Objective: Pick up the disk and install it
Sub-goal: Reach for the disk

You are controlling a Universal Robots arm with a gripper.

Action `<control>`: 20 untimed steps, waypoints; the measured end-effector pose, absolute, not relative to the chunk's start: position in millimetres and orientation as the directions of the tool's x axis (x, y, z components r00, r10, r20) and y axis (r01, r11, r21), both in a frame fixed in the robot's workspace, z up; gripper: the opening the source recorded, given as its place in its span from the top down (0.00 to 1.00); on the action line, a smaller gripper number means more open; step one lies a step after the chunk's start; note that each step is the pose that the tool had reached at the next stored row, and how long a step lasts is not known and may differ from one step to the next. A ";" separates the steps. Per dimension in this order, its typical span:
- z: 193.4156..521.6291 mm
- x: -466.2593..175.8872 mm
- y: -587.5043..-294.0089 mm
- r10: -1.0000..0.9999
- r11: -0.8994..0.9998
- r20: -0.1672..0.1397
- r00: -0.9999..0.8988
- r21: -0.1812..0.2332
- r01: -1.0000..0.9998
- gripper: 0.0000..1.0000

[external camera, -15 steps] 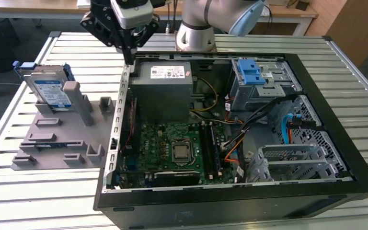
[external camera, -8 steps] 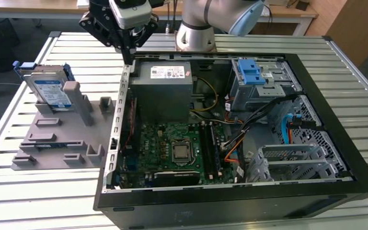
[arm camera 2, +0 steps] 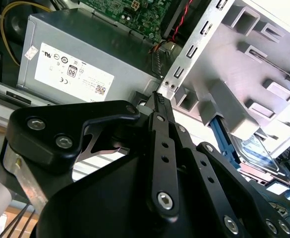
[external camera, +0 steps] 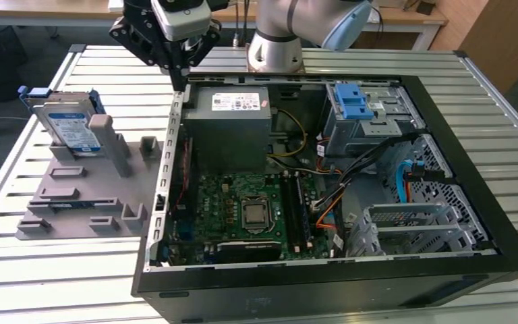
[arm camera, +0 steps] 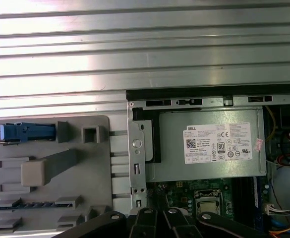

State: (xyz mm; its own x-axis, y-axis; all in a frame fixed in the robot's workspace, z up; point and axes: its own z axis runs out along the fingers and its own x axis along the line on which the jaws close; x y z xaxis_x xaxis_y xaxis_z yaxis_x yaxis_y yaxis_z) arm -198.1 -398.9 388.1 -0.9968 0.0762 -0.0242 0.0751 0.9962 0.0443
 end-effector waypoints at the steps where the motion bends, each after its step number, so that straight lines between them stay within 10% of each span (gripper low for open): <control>1: 388.1 -198.3 -398.9 0.076 0.996 -0.024 -0.997 0.044 0.075 0.89; 20: 387.9 -202.7 -398.9 0.076 0.996 -0.024 -0.997 0.044 0.075 0.89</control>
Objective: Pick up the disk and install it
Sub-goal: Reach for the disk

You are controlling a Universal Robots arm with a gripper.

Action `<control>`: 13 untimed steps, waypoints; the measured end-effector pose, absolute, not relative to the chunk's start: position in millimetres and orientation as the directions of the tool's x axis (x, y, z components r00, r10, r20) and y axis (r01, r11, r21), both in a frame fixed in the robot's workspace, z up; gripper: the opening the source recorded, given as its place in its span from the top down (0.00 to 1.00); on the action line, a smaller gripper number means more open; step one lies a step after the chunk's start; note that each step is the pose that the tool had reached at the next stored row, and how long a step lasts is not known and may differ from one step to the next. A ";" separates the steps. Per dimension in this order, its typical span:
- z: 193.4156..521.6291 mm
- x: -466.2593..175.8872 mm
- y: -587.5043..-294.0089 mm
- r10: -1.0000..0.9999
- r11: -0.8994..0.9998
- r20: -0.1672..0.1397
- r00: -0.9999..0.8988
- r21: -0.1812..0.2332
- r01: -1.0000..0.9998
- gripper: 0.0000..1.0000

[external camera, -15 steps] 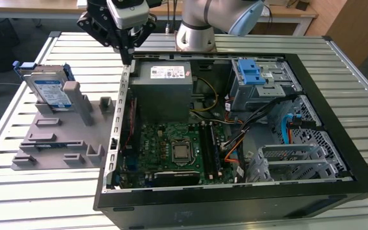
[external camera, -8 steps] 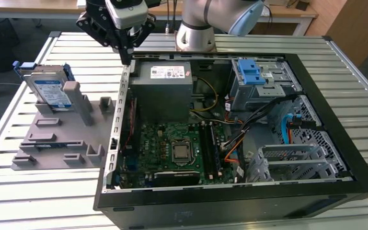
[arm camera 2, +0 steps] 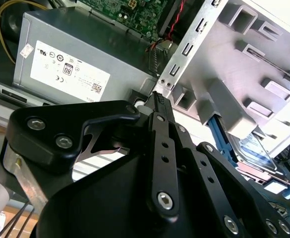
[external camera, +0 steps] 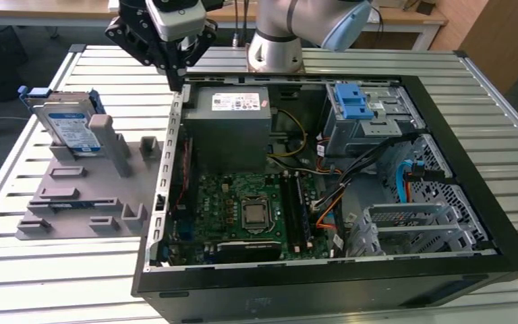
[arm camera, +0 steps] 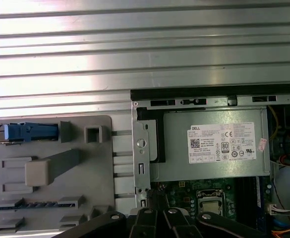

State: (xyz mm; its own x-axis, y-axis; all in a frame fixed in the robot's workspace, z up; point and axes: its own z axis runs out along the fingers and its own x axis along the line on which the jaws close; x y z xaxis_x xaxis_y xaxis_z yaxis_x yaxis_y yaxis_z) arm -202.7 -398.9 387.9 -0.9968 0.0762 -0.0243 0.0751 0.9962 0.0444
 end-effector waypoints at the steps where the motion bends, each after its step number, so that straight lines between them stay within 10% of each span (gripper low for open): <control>1: 387.9 -202.9 -398.9 0.076 0.996 -0.024 -0.997 0.044 0.075 0.89; 13: 387.7 -206.3 -398.9 0.076 0.996 -0.024 -0.997 0.044 0.075 0.89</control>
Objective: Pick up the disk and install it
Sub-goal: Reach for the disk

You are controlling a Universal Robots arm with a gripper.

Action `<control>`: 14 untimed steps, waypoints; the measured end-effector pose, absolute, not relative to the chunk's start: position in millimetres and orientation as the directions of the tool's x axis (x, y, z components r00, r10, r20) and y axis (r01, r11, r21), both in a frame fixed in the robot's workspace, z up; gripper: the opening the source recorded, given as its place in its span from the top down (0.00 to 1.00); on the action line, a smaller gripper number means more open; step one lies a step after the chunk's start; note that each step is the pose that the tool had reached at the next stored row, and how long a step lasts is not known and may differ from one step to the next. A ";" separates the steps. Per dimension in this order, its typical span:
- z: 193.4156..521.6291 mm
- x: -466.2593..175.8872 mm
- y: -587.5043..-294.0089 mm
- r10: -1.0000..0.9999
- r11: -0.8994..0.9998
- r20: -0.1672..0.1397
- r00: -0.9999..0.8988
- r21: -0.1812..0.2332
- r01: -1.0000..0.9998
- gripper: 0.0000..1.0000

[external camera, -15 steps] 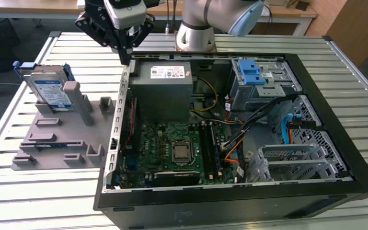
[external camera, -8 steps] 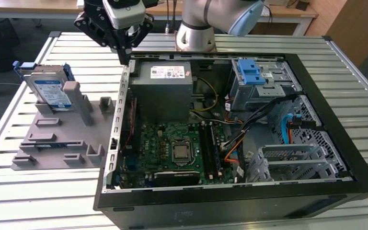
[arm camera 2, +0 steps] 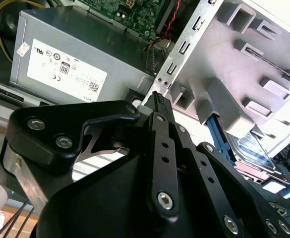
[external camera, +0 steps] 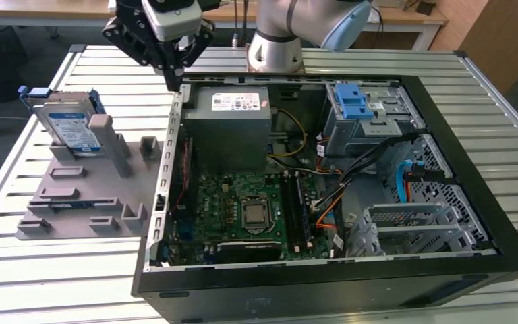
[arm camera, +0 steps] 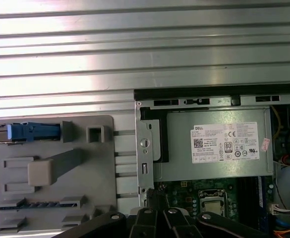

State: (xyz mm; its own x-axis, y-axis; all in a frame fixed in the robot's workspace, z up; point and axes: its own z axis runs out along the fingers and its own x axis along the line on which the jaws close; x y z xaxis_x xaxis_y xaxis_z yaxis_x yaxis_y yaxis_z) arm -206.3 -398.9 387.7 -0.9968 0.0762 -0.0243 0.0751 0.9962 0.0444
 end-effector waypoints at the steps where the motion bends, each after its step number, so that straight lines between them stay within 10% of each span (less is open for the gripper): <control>1: 387.7 -206.6 -398.9 0.076 0.996 -0.024 -0.997 0.044 0.075 0.89; 14: 387.5 -210.8 -398.9 0.076 0.996 -0.024 -0.997 0.044 0.075 0.89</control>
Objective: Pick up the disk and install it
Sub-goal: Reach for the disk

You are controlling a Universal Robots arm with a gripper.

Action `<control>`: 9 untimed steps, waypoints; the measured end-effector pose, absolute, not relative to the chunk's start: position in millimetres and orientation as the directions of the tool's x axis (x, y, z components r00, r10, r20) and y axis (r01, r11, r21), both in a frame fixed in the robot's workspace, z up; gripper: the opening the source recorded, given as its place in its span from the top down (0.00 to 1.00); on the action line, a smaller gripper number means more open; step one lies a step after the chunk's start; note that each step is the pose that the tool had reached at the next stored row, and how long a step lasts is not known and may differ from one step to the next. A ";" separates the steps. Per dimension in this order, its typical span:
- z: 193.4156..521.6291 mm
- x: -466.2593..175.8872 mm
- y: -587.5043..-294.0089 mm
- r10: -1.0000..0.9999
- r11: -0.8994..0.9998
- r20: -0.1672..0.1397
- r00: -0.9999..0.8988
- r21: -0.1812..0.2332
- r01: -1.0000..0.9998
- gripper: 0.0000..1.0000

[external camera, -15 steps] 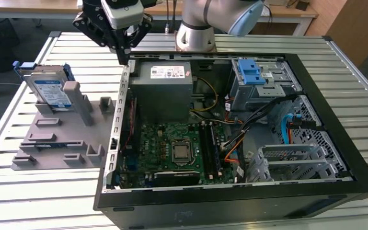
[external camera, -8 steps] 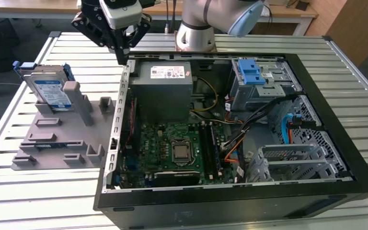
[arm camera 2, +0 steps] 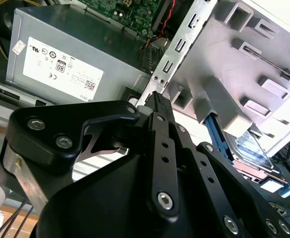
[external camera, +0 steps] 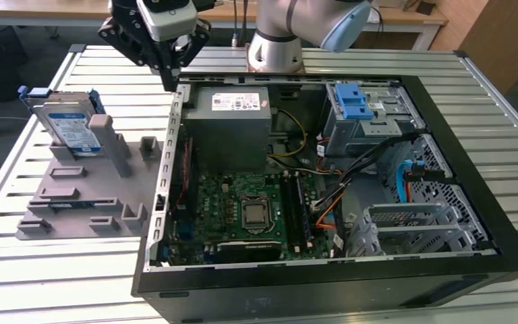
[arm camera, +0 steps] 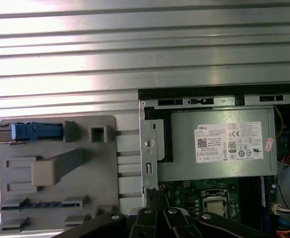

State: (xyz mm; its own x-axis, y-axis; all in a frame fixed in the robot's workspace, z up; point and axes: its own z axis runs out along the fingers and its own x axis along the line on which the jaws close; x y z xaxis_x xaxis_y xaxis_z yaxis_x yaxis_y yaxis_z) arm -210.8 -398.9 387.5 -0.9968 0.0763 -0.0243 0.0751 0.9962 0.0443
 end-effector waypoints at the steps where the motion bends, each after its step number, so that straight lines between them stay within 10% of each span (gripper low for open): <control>1: 387.5 -211.3 -399.0 0.076 0.996 -0.024 -0.997 0.044 0.075 0.89; 9: 387.3 -218.6 -398.3 0.076 0.996 -0.024 -0.997 0.044 0.075 0.89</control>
